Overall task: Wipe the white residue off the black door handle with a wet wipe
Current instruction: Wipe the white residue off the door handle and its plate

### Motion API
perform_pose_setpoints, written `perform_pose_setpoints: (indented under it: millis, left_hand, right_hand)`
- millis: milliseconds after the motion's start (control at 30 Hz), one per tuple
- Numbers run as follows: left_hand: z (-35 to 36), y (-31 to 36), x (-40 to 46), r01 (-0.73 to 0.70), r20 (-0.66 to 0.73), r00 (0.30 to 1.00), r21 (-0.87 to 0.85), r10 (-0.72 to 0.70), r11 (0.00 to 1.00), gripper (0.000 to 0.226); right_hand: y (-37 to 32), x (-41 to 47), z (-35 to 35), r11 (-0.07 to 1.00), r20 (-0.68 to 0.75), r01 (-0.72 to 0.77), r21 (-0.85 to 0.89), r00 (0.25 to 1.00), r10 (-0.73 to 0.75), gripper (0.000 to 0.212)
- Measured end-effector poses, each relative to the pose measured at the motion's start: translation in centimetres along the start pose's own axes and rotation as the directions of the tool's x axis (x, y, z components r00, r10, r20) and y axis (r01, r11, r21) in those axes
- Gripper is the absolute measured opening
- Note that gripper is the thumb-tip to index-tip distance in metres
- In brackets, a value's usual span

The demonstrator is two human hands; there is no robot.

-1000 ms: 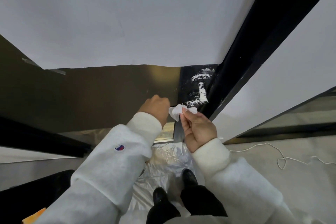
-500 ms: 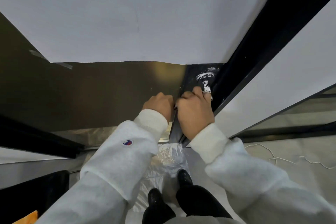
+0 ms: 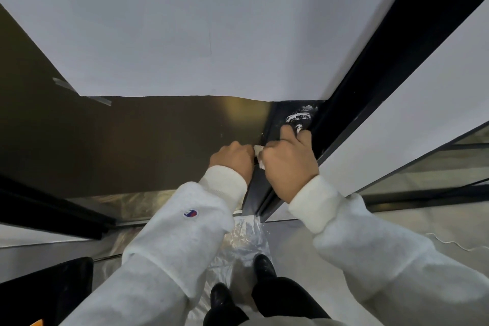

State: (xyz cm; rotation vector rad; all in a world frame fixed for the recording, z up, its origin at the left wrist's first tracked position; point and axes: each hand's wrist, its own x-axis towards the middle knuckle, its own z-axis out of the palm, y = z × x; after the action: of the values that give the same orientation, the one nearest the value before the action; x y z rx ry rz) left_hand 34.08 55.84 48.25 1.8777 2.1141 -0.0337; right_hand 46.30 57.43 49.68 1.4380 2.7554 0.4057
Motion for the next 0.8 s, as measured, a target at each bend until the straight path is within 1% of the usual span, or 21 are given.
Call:
perform_pose_setpoints:
  millis: [33, 133, 167, 200, 267, 367, 433, 567, 633, 700, 733, 800]
  left_hand:
    - [-0.2, 0.0, 0.0, 0.003, 0.007, 1.000, -0.002, -0.003, 1.000, 0.023]
    - [-0.7, 0.1, -0.4, -0.007, 0.001, 1.000, 0.024, 0.007, 1.000, 0.020]
    - [-1.0, 0.2, -0.6, -0.014, -0.015, 1.000, 0.042, 0.015, 0.999, 0.020]
    - [-1.4, 0.2, -0.8, -0.019, -0.033, 0.999, 0.062, 0.021, 0.998, 0.020]
    - [-2.0, 0.4, -1.3, -0.019, -0.055, 0.998, 0.089, 0.024, 0.996, 0.021]
    - [-3.0, 0.9, -1.6, -0.020, -0.078, 0.996, 0.141, 0.031, 0.990, 0.023]
    - [-3.4, 1.3, -1.7, -0.021, -0.069, 0.997, 0.188, 0.034, 0.982, 0.023]
    - [-3.6, 2.6, -1.7, -0.022, -0.021, 0.999, 0.223, 0.027, 0.975, 0.021]
    - [-3.2, 2.9, -1.4, -0.031, 0.004, 1.000, 0.193, 0.031, 0.981, 0.027]
    - [-2.7, 2.8, -0.7, -0.040, 0.054, 0.998, 0.113, 0.034, 0.993, 0.035]
    - [-2.5, 2.7, -0.4, -0.040, 0.080, 0.996, 0.072, 0.034, 0.997, 0.035]
    - [-2.2, 2.4, 0.2, -0.046, 0.099, 0.994, 0.038, 0.042, 0.998, 0.028]
  right_hand:
    - [0.6, -0.5, 0.1, 1.000, -0.024, 0.002, -0.002, 1.000, -0.002, 0.009]
    - [2.6, -1.4, 0.1, 0.999, -0.038, -0.039, -0.031, 0.999, 0.037, 0.036]
    - [2.8, -1.3, 0.0, 0.999, -0.050, -0.047, -0.026, 0.998, 0.046, 0.036]
    - [2.5, -1.0, -0.2, 0.999, -0.053, -0.049, -0.008, 0.997, 0.049, 0.029]
    - [2.0, -0.7, 0.0, 0.996, -0.090, -0.018, 0.088, 0.996, 0.026, 0.015]
    - [2.9, -1.7, 1.2, 0.963, -0.250, 0.085, 0.254, 0.968, -0.019, 0.014]
    - [4.0, -2.9, 1.7, 0.924, -0.320, 0.102, 0.369, 0.947, 0.023, 0.017]
    - [4.3, -4.3, 2.4, 0.800, -0.406, 0.150, 0.581, 0.905, 0.125, 0.020]
    - [3.9, -4.7, 2.3, 0.752, -0.432, 0.190, 0.631, 0.892, 0.137, 0.026]
    - [3.6, -4.9, 2.1, 0.736, -0.455, 0.202, 0.646, 0.876, 0.158, 0.027]
    - [3.7, -4.9, 2.1, 0.742, -0.453, 0.180, 0.646, 0.872, 0.183, 0.028]
    - [4.2, -4.5, 2.3, 0.752, -0.390, 0.096, 0.652, 0.894, 0.223, 0.023]
